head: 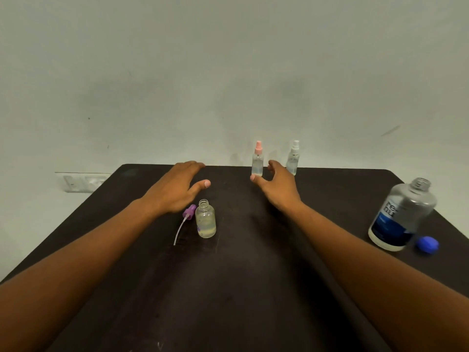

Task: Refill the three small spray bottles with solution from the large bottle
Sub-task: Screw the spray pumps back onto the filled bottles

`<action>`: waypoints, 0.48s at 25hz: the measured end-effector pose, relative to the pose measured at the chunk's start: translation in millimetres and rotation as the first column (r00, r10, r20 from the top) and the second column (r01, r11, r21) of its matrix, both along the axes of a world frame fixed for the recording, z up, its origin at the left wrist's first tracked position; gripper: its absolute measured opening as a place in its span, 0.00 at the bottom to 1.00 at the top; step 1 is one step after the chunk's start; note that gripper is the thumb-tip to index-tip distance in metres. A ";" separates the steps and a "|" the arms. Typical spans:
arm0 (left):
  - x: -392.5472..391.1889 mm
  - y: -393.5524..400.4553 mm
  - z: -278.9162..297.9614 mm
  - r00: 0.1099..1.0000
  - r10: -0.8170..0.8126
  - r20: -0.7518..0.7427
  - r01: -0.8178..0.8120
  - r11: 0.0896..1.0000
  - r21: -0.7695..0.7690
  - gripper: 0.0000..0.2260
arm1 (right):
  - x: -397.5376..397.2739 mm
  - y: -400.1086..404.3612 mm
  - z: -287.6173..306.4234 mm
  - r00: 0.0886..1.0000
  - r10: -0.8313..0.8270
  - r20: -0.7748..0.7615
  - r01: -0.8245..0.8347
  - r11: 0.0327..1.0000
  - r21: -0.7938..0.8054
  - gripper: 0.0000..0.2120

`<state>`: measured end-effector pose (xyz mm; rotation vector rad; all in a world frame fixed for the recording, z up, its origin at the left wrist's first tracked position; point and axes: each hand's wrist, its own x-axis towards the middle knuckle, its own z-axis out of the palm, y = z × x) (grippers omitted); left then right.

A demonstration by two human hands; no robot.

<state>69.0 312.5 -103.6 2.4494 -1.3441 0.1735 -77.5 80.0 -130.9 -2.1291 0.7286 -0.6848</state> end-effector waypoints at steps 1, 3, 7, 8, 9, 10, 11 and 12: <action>-0.7 3.0 -1.4 1.000 0.002 -0.012 -0.002 1.000 0.001 0.27 | -4.4 5.2 -0.9 1.000 0.026 -0.002 -0.026 0.999 -0.024 0.33; -11.7 17.1 5.8 1.000 0.005 -0.023 -0.006 1.000 -0.010 0.27 | -20.8 22.1 2.0 0.998 0.066 -0.018 -0.067 0.995 -0.077 0.33; -62.2 69.3 28.4 1.000 0.025 -0.014 -0.026 0.999 -0.031 0.26 | -76.0 78.7 16.6 0.991 0.126 -0.051 -0.132 0.981 -0.141 0.36; -72.1 79.1 31.5 1.000 0.028 -0.010 -0.028 0.999 -0.032 0.26 | -84.5 88.4 18.7 0.989 0.138 -0.058 -0.145 0.978 -0.151 0.36; -80.5 87.2 33.2 1.000 0.029 -0.011 -0.029 0.999 -0.035 0.26 | -90.8 96.7 19.4 0.987 0.145 -0.064 -0.153 0.976 -0.157 0.37; -89.9 97.3 34.6 0.999 0.036 -0.019 -0.036 0.999 -0.034 0.26 | -97.1 107.0 20.0 0.986 0.151 -0.066 -0.160 0.974 -0.158 0.37; -98.5 106.6 35.9 0.999 0.040 -0.025 -0.041 0.998 -0.038 0.26 | -102.5 117.8 21.1 0.985 0.158 -0.064 -0.167 0.973 -0.159 0.38; -106.2 115.6 37.0 0.998 0.047 -0.030 -0.049 0.998 -0.037 0.26 | -106.6 128.2 21.9 0.984 0.168 -0.065 -0.176 0.971 -0.161 0.38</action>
